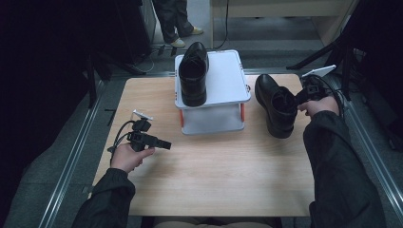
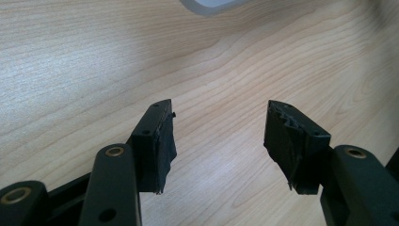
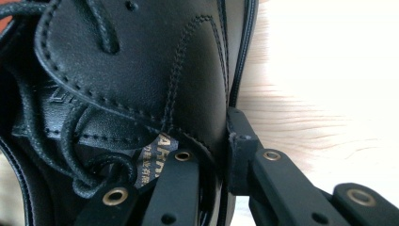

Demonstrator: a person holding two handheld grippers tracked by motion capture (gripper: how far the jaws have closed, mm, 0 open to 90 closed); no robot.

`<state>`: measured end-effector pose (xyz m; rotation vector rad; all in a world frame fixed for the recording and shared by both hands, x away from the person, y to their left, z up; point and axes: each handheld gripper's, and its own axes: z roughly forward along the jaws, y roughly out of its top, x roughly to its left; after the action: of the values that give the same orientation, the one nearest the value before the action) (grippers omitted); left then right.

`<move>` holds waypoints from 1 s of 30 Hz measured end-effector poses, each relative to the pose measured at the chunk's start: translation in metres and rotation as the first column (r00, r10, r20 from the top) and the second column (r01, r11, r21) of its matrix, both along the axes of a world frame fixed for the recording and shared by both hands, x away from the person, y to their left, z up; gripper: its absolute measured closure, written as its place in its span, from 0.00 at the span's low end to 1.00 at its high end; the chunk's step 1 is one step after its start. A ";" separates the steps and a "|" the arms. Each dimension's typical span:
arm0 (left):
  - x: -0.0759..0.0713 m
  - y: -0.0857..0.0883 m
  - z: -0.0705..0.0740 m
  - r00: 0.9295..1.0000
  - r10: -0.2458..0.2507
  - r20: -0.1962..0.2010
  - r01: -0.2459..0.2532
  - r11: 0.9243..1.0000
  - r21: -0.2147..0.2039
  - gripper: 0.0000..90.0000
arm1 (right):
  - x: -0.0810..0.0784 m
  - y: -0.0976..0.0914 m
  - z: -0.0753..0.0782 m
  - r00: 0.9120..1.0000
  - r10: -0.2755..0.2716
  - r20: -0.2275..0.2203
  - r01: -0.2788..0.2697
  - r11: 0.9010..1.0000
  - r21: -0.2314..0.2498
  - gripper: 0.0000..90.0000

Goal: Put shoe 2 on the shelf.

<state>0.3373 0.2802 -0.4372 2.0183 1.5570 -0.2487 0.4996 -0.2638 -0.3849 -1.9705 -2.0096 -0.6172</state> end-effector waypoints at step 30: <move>0.000 -0.003 -0.001 1.000 -0.019 0.000 0.019 1.000 0.001 0.47 | 0.026 0.072 0.131 0.996 0.038 0.081 -0.037 0.999 -0.009 0.94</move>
<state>0.3373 0.2770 -0.4379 2.0348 1.5393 -0.2555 0.5253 -0.1913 -0.2543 -1.9365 -2.0938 -0.6929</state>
